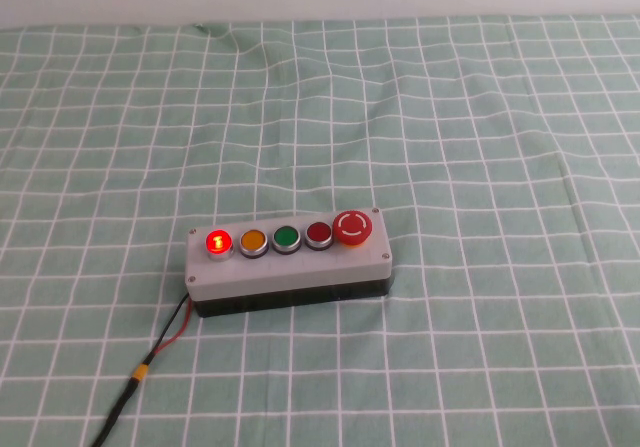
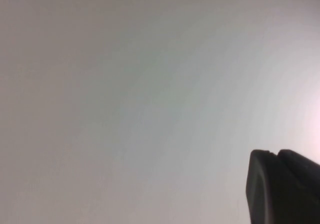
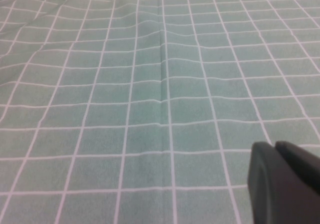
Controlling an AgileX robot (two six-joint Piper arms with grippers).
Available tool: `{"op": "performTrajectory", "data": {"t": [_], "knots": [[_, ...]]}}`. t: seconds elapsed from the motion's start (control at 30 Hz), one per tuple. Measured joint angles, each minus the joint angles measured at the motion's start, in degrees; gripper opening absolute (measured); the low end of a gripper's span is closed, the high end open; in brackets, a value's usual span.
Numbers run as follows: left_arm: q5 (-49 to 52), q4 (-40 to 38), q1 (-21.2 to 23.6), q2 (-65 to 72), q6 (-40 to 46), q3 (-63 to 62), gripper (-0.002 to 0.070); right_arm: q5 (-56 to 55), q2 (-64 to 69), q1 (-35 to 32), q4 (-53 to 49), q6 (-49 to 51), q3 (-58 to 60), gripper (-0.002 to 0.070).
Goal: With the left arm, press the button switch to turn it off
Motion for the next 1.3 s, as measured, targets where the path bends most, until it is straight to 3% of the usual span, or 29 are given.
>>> {"op": "performTrajectory", "data": {"t": [0.2, 0.63, 1.03, 1.3], "knots": [[8.76, -0.25, 0.0, -0.11, -1.32, -12.64, -0.0002, 0.0, 0.0, 0.0, 0.0, 0.0, 0.0, -0.0018], [48.8, 1.3, 0.0, 20.02, -1.05, -40.48, -0.0002, 0.0, 0.0, 0.0, 0.0, 0.0, 0.0, -0.0018], [51.18, 2.58, 0.0, 33.94, -0.21, -41.72, -0.0002, 0.0, 0.0, 0.0, 0.0, 0.0, 0.0, -0.0018], [64.57, 2.5, 0.0, 43.74, 1.97, -46.64, -0.0002, 0.0, 0.0, 0.0, 0.0, 0.0, 0.0, -0.0018]]}}
